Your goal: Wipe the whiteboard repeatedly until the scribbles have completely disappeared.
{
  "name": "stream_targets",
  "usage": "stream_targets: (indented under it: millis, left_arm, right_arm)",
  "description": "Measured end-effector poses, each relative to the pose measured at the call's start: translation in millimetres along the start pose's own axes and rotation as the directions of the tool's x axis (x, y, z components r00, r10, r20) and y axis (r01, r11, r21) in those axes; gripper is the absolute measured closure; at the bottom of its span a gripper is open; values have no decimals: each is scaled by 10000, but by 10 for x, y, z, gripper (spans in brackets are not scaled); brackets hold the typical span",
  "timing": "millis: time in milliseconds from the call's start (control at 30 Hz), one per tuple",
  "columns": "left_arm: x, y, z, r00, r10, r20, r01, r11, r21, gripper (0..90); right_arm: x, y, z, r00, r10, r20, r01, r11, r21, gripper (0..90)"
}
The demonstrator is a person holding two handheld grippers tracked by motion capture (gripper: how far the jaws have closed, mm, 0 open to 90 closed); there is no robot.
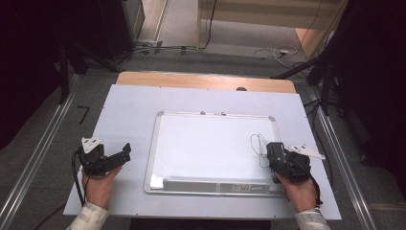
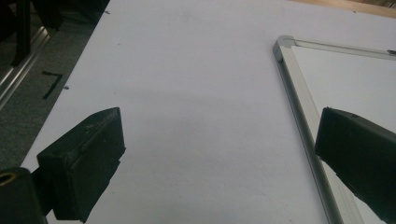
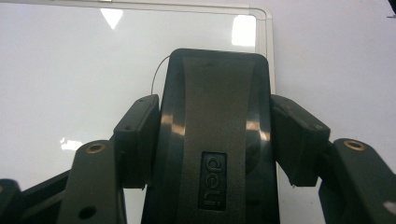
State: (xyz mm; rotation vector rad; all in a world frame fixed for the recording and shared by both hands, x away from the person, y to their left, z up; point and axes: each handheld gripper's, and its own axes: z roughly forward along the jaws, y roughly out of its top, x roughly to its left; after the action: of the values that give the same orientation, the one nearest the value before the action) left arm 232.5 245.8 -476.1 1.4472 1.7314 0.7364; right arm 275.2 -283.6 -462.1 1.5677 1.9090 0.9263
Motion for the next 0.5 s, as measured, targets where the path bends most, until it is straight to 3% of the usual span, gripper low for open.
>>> stream_targets:
  millis: [500]
  left_arm:
    - [-12,2,12,10000,28,-19,-28,10000,0,19]
  right_arm:
    - [-23,98,87,9999,-28,107,29,10000,-80,360]
